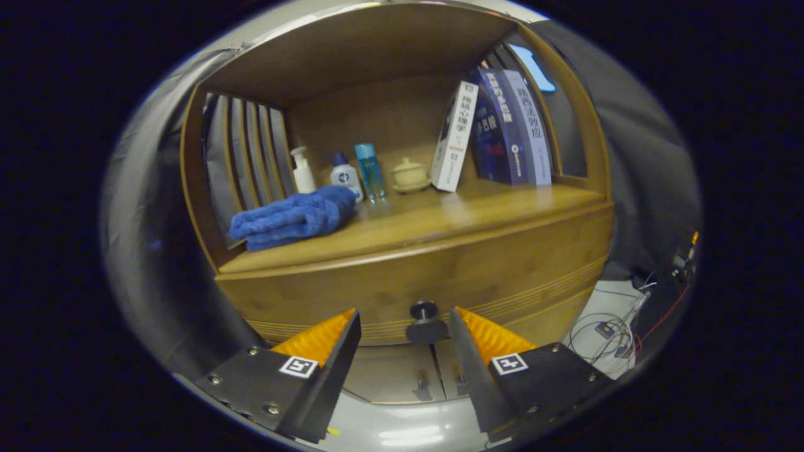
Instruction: Pull open the drawer, take out the items inside it, and place them on the countertop above the cabinet.
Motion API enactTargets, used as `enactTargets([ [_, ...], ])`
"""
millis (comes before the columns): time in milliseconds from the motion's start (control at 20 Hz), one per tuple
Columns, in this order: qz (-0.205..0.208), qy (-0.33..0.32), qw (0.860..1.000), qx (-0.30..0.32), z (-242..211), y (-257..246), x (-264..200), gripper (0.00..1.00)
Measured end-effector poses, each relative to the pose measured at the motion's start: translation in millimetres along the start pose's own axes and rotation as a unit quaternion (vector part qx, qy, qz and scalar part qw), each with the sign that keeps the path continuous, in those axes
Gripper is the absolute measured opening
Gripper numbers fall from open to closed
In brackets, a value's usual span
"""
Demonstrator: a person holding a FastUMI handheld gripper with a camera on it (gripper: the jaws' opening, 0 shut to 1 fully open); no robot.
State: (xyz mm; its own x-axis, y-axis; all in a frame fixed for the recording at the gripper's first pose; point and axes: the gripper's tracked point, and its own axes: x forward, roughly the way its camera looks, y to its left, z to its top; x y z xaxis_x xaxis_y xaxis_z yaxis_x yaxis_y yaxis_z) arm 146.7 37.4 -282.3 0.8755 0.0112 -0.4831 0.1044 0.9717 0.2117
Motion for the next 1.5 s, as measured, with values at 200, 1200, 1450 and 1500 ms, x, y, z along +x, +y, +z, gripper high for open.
enactTargets([
  [200,-0.004,0.003,1.000,0.008,-9.0,-3.7,14.5,0.69],
  [1200,-0.007,-0.001,1.000,0.019,-8.0,-13.2,27.4,0.39],
  [1450,-0.007,-0.005,1.000,0.027,-7.8,-13.5,26.4,0.39],
  [1500,-0.008,-0.006,1.000,0.029,-8.0,-13.2,26.5,0.39],
])
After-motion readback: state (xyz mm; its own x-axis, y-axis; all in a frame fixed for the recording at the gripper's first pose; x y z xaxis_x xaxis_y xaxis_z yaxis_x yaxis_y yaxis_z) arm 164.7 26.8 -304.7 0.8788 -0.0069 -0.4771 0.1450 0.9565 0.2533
